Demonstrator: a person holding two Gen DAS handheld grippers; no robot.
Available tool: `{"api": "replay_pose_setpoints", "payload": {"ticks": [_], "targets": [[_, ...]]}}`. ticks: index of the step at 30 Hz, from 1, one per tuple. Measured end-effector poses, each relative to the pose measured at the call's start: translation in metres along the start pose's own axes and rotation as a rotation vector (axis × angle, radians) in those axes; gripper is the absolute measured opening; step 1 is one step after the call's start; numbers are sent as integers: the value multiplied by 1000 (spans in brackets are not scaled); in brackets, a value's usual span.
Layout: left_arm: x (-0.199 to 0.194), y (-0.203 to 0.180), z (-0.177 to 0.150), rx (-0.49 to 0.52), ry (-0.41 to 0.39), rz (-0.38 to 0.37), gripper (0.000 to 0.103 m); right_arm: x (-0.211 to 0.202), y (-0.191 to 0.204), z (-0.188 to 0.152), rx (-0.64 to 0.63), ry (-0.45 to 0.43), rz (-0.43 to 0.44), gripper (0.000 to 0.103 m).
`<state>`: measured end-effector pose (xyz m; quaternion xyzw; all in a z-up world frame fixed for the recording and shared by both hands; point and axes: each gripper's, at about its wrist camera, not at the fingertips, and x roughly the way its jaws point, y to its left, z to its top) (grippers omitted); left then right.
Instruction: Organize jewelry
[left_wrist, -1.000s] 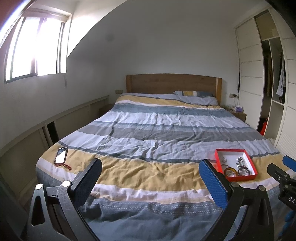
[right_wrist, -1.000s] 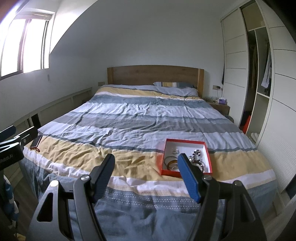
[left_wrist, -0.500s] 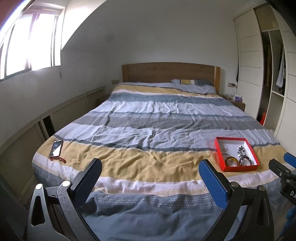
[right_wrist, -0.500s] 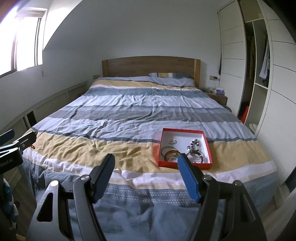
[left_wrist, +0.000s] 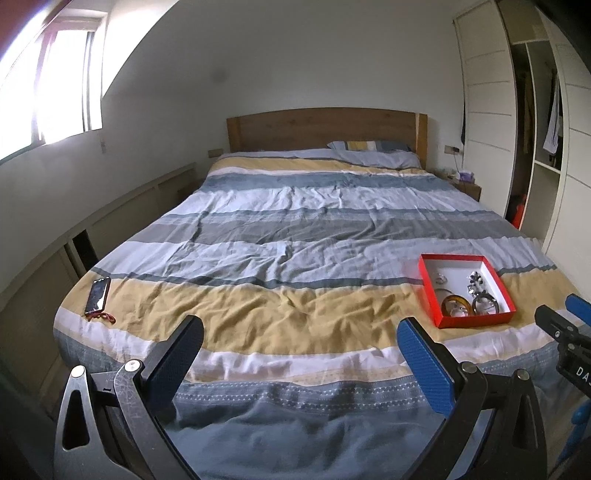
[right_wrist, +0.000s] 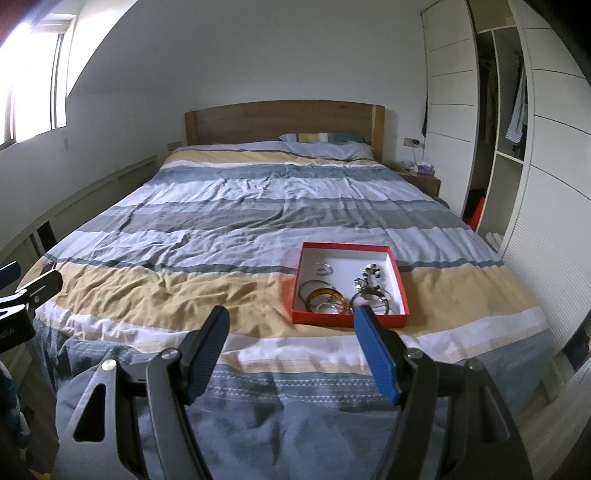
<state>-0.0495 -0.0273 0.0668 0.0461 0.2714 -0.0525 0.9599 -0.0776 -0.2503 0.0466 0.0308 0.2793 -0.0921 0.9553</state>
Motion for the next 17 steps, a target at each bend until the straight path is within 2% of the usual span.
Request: {"api": "replay_pose_setpoints", "payload": {"ticks": [17], "targets": [[26,-19,1,46,25,4,102,28,-23,-5,7,48,-48,69]]}}
